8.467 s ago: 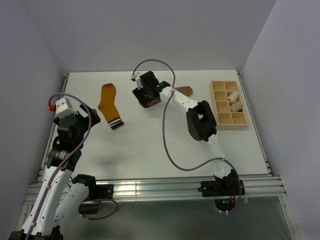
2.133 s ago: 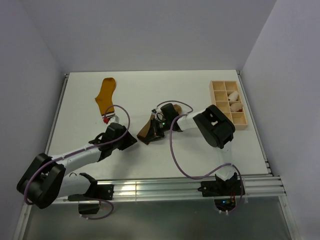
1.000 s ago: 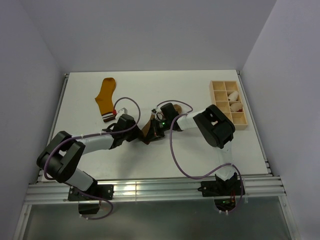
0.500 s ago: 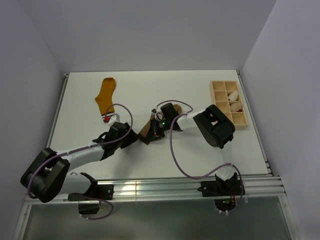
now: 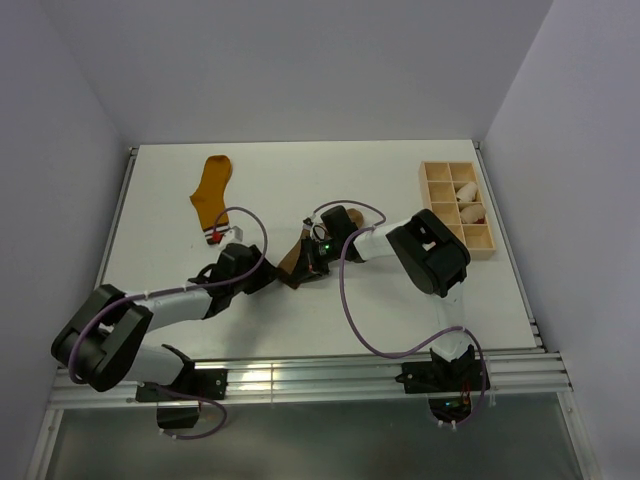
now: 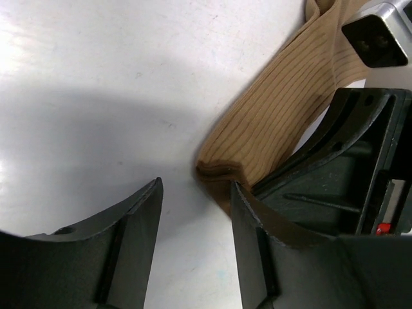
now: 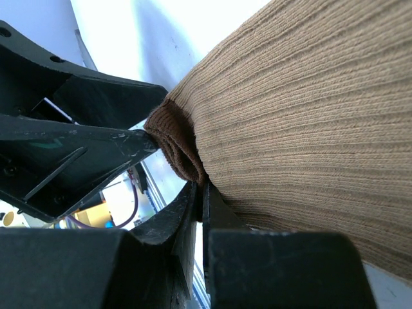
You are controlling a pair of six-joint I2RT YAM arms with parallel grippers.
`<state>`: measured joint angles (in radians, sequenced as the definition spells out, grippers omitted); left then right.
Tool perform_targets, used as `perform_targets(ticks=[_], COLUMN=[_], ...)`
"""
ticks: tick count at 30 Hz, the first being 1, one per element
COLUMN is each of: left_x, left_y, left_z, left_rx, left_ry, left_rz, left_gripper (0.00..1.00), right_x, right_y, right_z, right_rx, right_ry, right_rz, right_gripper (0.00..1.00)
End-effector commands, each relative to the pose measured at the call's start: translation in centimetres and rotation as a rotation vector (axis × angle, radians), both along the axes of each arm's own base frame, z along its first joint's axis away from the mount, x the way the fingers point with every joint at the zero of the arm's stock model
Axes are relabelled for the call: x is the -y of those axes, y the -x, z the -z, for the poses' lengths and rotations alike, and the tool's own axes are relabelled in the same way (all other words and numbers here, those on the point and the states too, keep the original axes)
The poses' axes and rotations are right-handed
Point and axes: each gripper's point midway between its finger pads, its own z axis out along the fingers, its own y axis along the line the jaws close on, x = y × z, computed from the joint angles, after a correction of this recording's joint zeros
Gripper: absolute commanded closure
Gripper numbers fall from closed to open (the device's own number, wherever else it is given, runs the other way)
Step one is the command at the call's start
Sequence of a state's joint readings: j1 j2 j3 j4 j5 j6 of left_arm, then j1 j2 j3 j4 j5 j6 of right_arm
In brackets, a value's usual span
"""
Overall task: Roll the socks
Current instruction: Roll the sock at the center of the board.
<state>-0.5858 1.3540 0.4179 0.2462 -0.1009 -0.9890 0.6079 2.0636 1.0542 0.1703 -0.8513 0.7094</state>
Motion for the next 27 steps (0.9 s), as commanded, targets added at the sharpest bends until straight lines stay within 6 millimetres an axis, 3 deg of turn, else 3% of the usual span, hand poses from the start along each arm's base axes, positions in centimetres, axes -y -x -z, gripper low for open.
perform_targets(ticks=[1, 16, 22, 27], left_x=[0.7, 0.6, 0.7, 0.6], left_y=[-0.6, 0.0, 0.1, -0.1], left_z=[0.0, 2.7, 3.3, 3.5], left_rx=[0.006, -0.080, -0.100, -0.115], left_ry=[0.000, -0.034, -0.039, -0.063], left_rz=[0.033, 0.035, 0.030, 0.028], left_gripper=[0.49, 0.59, 0.73, 0.92], right_x=[0.2, 0.2, 0.1, 0.7], right_y=[-1.0, -1.3, -1.3, -1.7], right_z=[0.2, 0.2, 0.1, -0.2], right_rx=[0.034, 0.039, 0.044, 0.094], right_ry=[0.027, 0.033, 0.035, 0.075], right_rz=[0.022, 0.027, 0.029, 0.035], right_gripper=[0.99, 0.99, 0.98, 0.94])
